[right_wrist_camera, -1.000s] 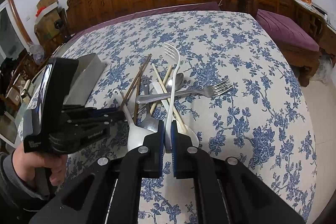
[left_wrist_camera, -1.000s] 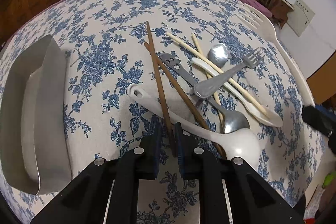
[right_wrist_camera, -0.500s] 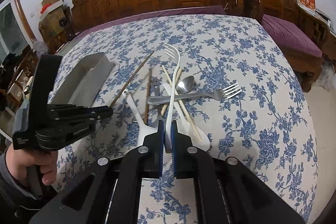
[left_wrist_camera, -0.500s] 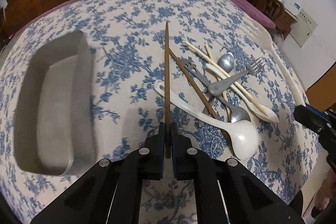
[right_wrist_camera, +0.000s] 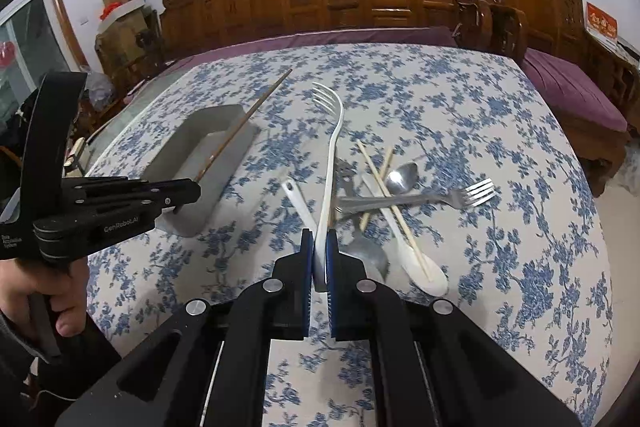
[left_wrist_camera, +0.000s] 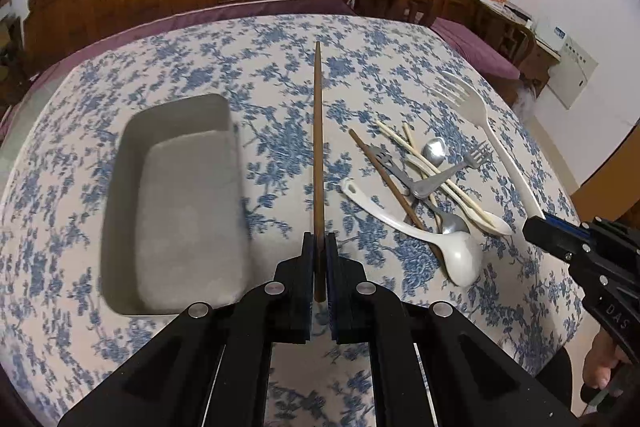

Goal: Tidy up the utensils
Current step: 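Lift the chopstick with the left tool toward the tray while the right tool carries the fork there, then lower the fork into the tray and open the right tool while the left tool releases the chopstick inside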

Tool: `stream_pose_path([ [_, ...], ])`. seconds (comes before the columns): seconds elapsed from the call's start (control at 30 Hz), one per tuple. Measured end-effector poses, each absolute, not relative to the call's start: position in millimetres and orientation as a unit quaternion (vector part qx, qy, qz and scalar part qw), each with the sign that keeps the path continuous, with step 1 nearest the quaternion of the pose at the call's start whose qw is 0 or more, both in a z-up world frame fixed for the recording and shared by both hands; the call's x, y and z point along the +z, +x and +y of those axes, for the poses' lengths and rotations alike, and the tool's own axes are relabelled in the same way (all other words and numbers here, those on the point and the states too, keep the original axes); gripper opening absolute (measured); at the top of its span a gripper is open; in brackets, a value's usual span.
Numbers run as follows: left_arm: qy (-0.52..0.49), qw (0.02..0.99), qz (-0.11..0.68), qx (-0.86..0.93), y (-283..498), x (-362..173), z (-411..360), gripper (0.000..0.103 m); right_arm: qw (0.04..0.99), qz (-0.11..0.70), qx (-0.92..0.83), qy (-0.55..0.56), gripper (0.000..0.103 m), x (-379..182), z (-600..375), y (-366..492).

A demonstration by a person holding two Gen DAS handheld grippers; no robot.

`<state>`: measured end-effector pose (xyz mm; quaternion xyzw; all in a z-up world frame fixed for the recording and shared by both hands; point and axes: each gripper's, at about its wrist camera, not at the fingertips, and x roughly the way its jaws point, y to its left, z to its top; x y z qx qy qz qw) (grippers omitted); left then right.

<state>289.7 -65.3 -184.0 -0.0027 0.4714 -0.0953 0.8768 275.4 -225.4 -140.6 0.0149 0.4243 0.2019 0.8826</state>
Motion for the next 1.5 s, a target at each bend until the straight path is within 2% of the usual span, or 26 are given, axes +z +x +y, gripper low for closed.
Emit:
stream_pose_path([
  [0.4,-0.007,0.884,0.462,-0.073,283.0,-165.8,-11.5,0.005,0.883,0.414,0.219,0.015,0.007,-126.7,-183.6,278.7],
  [0.73,-0.02,0.872,0.486,-0.047,285.7,-180.8,36.8,0.005,0.878,0.414,0.241,0.012,0.007,-122.8,-137.0,278.9],
  [1.17,-0.019,0.851,0.524,-0.041,298.9,-207.6,52.5,0.005,0.871,0.425,0.247,-0.004,0.007,-130.4,-113.4,278.8],
  [1.5,-0.022,0.856,0.514,-0.046,300.9,-201.6,55.2,0.005,0.865,0.433,0.252,-0.011,0.007,-138.8,-95.9,283.4],
])
